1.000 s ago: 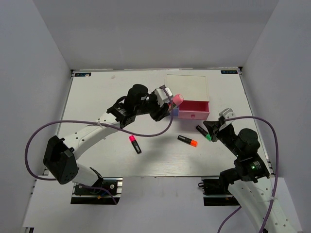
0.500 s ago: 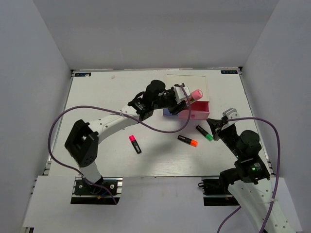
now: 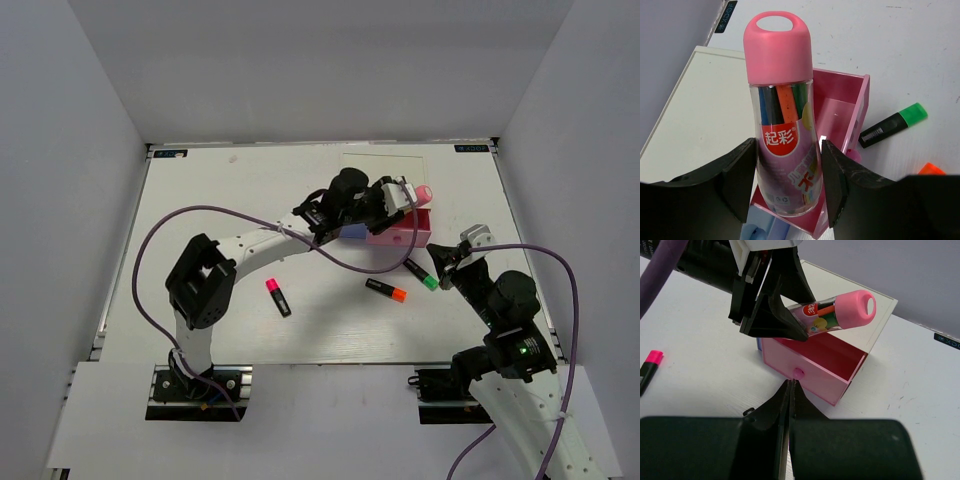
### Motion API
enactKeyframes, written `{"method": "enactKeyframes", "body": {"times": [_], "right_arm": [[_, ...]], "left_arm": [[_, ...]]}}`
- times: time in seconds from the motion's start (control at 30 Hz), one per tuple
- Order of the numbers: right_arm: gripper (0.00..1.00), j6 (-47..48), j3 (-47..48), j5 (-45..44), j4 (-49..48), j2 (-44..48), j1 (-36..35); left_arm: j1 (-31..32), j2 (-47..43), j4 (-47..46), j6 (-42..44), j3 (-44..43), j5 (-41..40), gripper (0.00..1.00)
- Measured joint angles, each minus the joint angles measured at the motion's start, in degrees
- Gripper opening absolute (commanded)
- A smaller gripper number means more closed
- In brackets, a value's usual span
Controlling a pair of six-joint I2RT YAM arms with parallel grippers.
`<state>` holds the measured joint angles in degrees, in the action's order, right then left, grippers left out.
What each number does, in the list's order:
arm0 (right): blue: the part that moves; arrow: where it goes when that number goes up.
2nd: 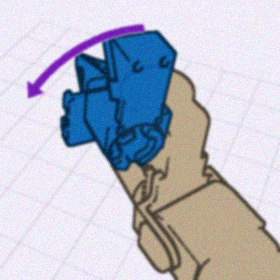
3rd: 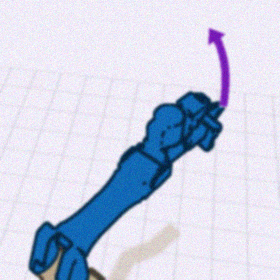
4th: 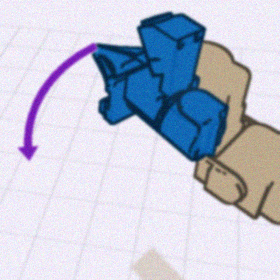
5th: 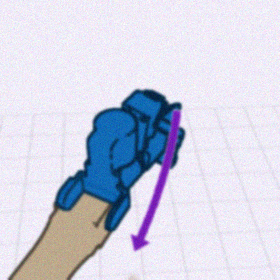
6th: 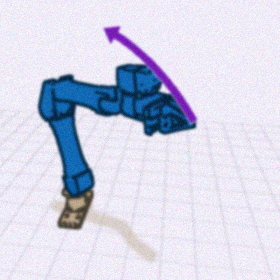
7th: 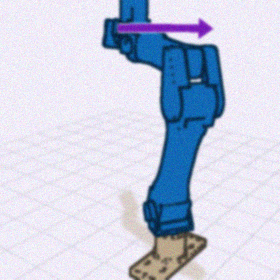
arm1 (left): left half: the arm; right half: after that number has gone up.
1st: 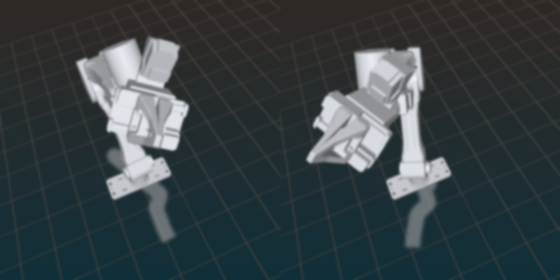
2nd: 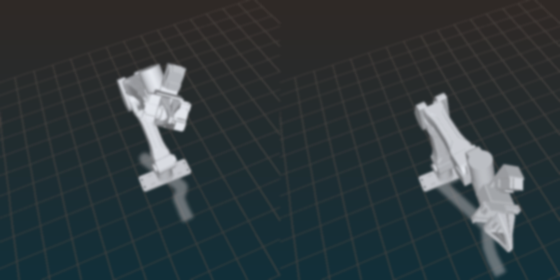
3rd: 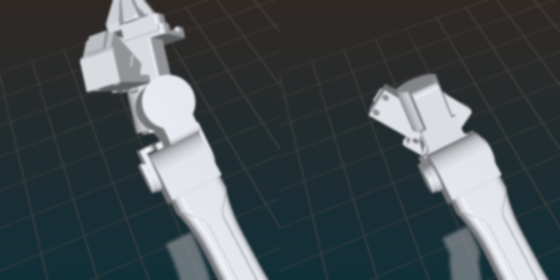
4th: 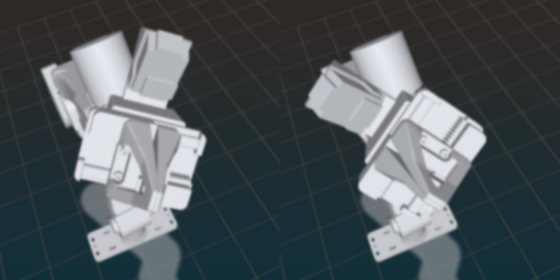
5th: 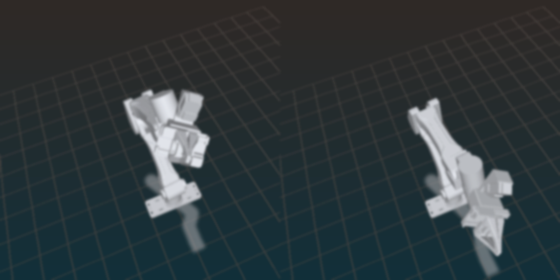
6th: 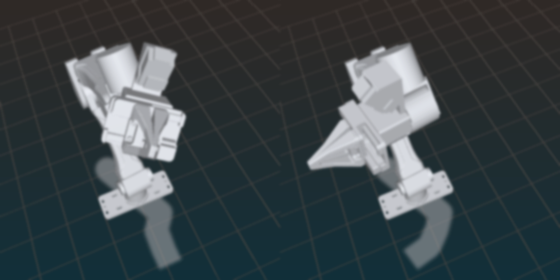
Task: Sort the stationery into containers
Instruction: Place the stationery in the drawer.
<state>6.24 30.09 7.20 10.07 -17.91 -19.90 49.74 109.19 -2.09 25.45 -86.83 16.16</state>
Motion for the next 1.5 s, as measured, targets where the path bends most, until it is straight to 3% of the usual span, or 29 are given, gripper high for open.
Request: {"method": "enactKeyframes", "body": {"times": [0.07,0.1,0.5,0.83,1.5], "right_arm": [[0.00,0.02,0.00,0.00,0.00,0.04,-0.04],[0.00,0.00,0.00,-0.02,0.00,0.09,-0.04],[0.00,0.17,-0.76,-0.15,-0.07,0.31,-0.07],[0.00,0.20,-0.90,-0.85,-0.11,0.31,-0.04],[0.00,0.26,-0.96,-1.53,-0.74,0.31,-0.02]], "left_arm": [[0.39,0.00,0.37,0.42,-0.20,-1.01,0.44],[0.55,0.00,0.55,0.57,-0.26,-1.51,0.53],[1.90,0.02,2.27,1.11,-0.81,-5.90,0.57],[2.27,0.00,2.12,1.44,-1.31,-8.24,0.71],[2.99,-2.58,2.19,1.07,-2.25,-10.64,0.74]]}}
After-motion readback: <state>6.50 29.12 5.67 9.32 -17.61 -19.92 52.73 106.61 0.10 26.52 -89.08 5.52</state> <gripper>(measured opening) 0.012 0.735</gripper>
